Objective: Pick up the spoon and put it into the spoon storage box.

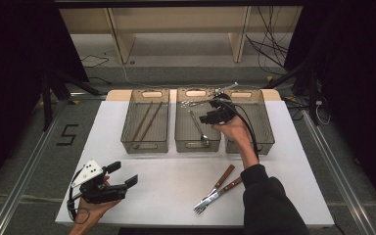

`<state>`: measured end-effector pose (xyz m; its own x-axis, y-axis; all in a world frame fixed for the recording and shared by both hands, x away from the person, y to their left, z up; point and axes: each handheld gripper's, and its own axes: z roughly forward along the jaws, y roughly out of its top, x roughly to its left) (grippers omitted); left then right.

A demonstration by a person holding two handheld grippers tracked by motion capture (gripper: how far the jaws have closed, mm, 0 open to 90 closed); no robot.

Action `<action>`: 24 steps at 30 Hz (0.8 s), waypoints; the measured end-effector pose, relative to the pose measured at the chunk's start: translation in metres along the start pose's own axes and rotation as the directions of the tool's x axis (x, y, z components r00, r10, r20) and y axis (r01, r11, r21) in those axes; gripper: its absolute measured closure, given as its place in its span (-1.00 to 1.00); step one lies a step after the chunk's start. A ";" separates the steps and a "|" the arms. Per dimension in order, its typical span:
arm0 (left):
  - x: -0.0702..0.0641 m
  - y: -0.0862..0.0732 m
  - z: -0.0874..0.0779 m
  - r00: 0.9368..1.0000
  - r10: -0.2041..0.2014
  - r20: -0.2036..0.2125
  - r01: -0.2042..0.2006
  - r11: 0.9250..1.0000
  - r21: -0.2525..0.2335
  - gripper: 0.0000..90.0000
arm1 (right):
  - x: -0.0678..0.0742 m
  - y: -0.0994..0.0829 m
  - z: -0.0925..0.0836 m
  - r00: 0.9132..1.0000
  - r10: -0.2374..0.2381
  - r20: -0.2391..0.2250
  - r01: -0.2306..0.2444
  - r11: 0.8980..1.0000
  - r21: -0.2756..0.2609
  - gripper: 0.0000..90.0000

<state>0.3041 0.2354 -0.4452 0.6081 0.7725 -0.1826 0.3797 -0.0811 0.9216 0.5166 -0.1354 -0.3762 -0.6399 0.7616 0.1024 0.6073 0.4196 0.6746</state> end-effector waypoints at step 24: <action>-0.001 0.000 0.000 1.000 0.003 -0.001 -0.003 1.000 0.005 -0.66 | 0.040 -0.056 -0.074 0.987 -0.142 -0.078 0.130 0.982 -0.140 -0.25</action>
<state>0.3038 0.2344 -0.4452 0.6084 0.7731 -0.1790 0.3813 -0.0871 0.9203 0.4219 -0.1647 -0.3564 -0.7543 0.6535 0.0626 0.4472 0.4416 0.7778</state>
